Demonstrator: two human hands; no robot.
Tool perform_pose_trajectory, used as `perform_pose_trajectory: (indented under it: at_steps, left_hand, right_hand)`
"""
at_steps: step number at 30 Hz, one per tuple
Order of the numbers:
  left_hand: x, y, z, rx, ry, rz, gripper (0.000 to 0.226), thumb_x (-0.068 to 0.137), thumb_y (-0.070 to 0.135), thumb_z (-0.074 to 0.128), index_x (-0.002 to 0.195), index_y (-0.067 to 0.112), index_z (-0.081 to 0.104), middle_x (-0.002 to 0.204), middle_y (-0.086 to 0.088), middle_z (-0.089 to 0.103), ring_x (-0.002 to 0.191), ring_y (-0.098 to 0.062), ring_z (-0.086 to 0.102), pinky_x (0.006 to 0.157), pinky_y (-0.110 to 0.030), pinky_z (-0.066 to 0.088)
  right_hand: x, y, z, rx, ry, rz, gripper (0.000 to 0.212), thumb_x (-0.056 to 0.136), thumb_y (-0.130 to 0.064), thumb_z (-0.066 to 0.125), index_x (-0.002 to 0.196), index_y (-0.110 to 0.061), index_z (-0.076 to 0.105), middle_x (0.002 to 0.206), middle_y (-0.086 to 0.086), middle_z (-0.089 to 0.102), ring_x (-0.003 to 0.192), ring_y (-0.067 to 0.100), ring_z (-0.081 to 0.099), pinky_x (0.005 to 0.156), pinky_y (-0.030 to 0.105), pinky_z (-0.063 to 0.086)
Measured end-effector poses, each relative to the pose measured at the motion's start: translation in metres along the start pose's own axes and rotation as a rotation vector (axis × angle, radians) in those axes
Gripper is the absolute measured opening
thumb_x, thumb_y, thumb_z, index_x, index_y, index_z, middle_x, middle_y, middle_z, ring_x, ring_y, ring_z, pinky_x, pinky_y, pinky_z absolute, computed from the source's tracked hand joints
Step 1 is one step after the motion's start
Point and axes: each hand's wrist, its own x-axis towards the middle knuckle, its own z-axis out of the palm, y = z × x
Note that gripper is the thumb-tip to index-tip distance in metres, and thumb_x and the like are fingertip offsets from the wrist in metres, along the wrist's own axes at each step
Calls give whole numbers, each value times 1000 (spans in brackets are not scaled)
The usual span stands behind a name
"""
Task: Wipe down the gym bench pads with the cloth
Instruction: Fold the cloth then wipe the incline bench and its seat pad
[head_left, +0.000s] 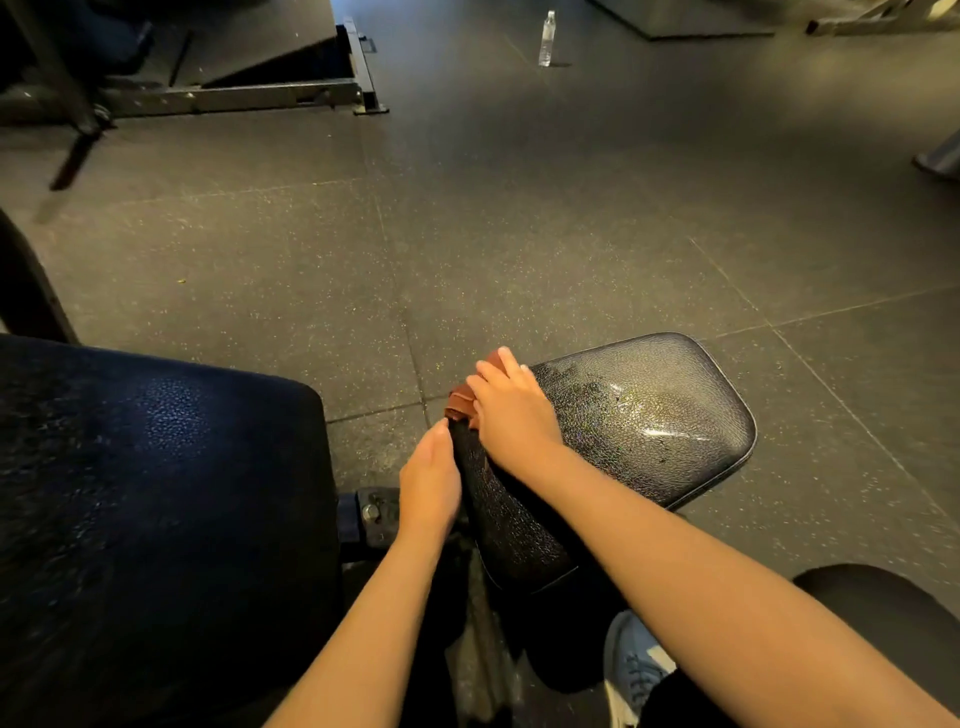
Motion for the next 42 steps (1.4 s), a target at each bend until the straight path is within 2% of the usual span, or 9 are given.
perform_pose_trajectory:
  at_steps: [5,11,15,21,26,29,33,38,42]
  left_hand:
    - [-21,8,-2,-64,69,-32,37,109,29,27,95,22,61,91,8,62,96,-17,58,77,-29,34]
    - [-28,-4,10,142,-14,196,51,107,31,21,142,14,54,150,-5,50,144,-22,38,121,-41,27]
    - [-27,-9,12,25,9,194,43,103,37,19,103,26,61,121,-9,65,122,-34,55,104,-54,42]
    - [-43,-9,10,304,-62,208,72,101,46,7,150,10,45,158,-6,39,147,-21,31,124,-33,19]
    - [-50,0,8,15,63,235,40,107,24,28,90,25,65,95,5,68,92,-8,62,85,-40,49]
    - [-53,4,6,-45,35,117,41,109,19,29,95,35,64,101,16,65,96,13,56,90,-28,41]
    - [-54,4,8,99,-107,167,68,97,22,5,143,-3,48,150,-20,47,145,-30,37,121,-41,27]
    - [-56,-5,20,268,-75,316,52,101,36,16,113,19,64,124,-6,65,121,-24,55,107,-48,41]
    - [-65,-7,21,330,-141,336,57,103,40,18,129,17,62,138,-10,58,132,-27,48,115,-49,34]
  right_hand:
    - [-28,-14,3,-44,-58,-158,37,99,-26,55,133,-13,57,143,4,53,150,33,21,117,46,24]
    - [-36,6,-12,14,43,111,39,100,-17,51,139,-15,51,154,2,41,153,31,10,123,46,14]
    - [-68,-15,-5,-28,-12,-46,39,97,-25,54,134,-13,55,146,5,51,151,33,19,119,47,26]
    - [-64,17,-25,-94,47,118,50,104,-30,42,152,-16,37,162,2,28,154,28,2,124,45,5]
    - [-91,-15,-6,-158,-37,-43,45,97,-32,52,137,-11,50,146,7,48,149,34,21,115,45,28]
    - [-92,2,-18,-206,-36,-160,46,98,-34,50,139,-14,50,147,5,48,148,31,25,117,48,26]
    - [-84,32,-34,-182,80,108,52,101,-30,50,148,-10,43,158,8,38,153,31,14,123,50,12]
    - [-122,-4,-17,-140,88,20,51,95,-25,57,143,-7,50,151,10,46,150,33,24,120,48,24]
    - [-133,17,-28,-210,169,-40,46,89,-29,66,132,-13,61,140,5,58,142,31,41,113,50,37]
